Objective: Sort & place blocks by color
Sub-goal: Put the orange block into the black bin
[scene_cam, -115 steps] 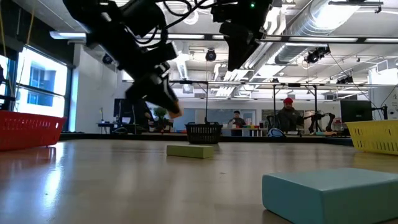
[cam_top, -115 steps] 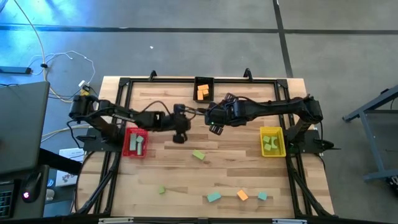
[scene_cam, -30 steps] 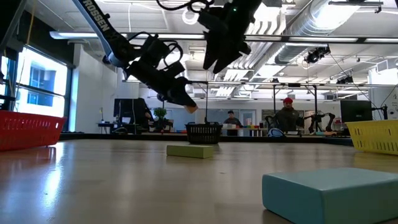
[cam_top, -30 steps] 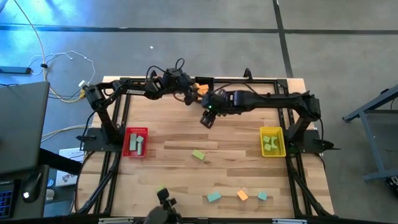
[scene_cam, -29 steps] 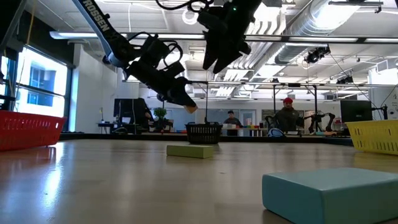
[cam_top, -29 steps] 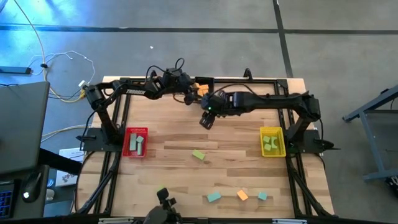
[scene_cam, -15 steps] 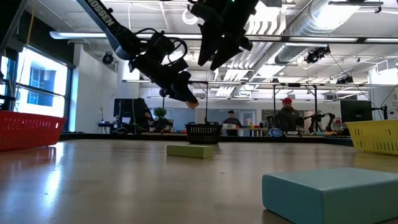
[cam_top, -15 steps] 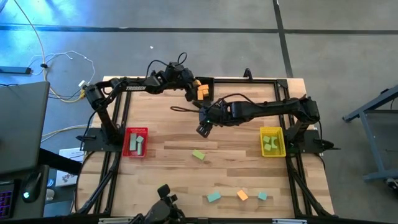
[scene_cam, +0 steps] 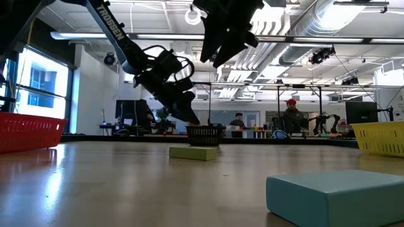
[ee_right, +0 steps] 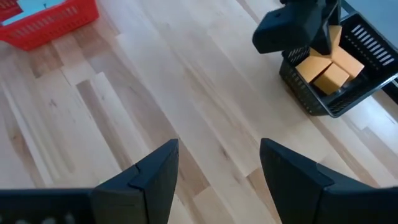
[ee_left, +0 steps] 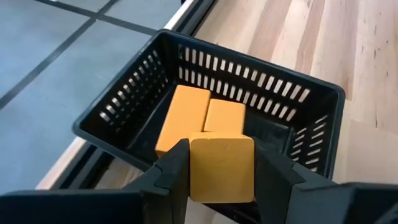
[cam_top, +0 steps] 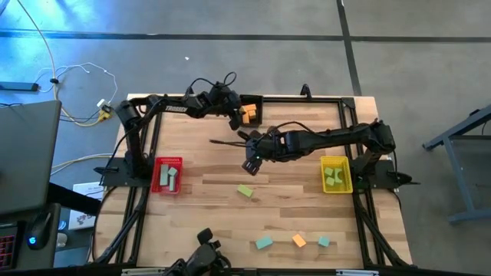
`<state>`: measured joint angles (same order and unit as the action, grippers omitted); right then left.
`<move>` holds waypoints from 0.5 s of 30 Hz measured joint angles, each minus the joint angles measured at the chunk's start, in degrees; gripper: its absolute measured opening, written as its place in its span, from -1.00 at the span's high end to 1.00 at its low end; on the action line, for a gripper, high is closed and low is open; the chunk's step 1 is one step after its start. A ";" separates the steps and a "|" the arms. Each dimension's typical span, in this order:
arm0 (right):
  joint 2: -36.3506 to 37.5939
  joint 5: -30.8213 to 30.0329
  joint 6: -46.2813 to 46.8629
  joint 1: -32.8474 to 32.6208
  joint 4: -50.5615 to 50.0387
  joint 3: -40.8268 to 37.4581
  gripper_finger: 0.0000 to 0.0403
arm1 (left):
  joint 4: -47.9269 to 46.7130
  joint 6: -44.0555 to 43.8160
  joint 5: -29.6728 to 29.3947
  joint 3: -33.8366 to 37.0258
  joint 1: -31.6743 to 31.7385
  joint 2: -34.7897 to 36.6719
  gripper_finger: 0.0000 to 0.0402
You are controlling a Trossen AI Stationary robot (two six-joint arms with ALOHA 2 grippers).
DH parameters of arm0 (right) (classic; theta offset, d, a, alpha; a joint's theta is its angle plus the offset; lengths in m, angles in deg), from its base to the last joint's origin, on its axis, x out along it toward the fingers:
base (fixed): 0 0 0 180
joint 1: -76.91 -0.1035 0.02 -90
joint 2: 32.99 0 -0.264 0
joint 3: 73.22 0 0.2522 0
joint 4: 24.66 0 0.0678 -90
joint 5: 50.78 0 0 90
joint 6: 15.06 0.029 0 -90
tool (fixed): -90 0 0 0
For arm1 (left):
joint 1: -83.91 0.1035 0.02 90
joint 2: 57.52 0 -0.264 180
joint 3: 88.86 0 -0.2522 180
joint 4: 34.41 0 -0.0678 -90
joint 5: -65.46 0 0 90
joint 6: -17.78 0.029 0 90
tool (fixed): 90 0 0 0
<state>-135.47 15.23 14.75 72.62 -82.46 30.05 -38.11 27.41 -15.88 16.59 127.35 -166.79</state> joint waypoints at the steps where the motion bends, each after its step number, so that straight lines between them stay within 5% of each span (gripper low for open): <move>1: 0.00 0.05 0.16 -0.22 0.01 0.00 -0.06 | 0.08 -0.19 0.13 0.00 -0.02 -0.19 0.42; 9: 0.00 -0.22 1.48 -1.67 -0.06 0.00 -0.06 | 0.40 -0.46 0.37 -0.20 -0.11 -0.62 0.39; 15: 0.00 -0.42 2.47 -2.27 -0.06 0.00 -0.06 | -0.81 -1.32 2.78 -2.01 -0.11 -0.62 0.16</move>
<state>-135.47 14.82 17.21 70.35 -82.52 30.05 -38.92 26.09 -13.10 14.58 127.25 -167.41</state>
